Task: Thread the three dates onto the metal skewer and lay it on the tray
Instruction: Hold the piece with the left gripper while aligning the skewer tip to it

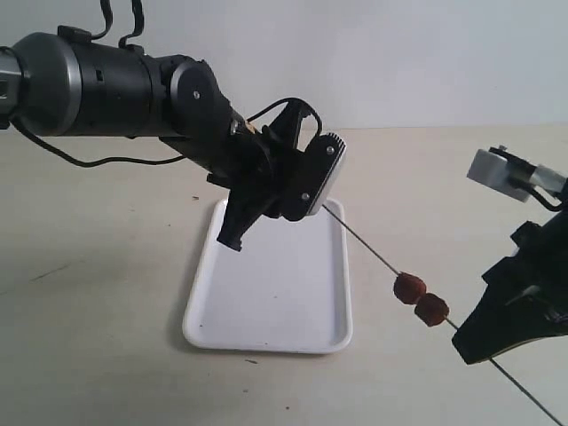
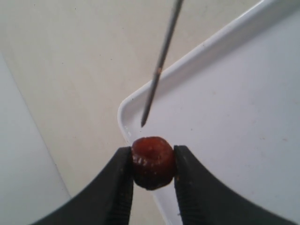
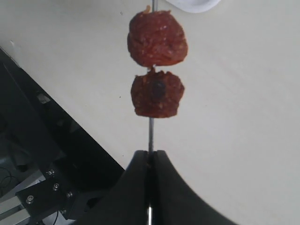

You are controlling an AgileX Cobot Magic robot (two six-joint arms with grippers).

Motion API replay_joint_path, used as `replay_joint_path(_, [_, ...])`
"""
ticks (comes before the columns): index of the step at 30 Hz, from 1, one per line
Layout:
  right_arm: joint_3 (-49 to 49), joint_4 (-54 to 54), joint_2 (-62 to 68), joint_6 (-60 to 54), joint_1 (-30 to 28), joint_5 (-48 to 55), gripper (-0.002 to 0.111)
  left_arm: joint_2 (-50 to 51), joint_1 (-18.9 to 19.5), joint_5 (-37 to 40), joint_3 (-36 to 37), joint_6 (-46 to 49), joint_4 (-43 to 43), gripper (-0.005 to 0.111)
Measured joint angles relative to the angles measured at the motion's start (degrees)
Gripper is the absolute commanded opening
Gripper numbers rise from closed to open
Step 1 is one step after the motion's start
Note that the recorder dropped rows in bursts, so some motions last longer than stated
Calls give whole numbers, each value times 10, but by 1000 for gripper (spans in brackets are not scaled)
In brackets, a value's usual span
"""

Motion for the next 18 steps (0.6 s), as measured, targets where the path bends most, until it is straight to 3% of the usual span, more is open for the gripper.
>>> replay_joint_path(18, [0, 26, 30, -4, 0, 1, 0, 0, 0, -4, 0, 30, 0, 30])
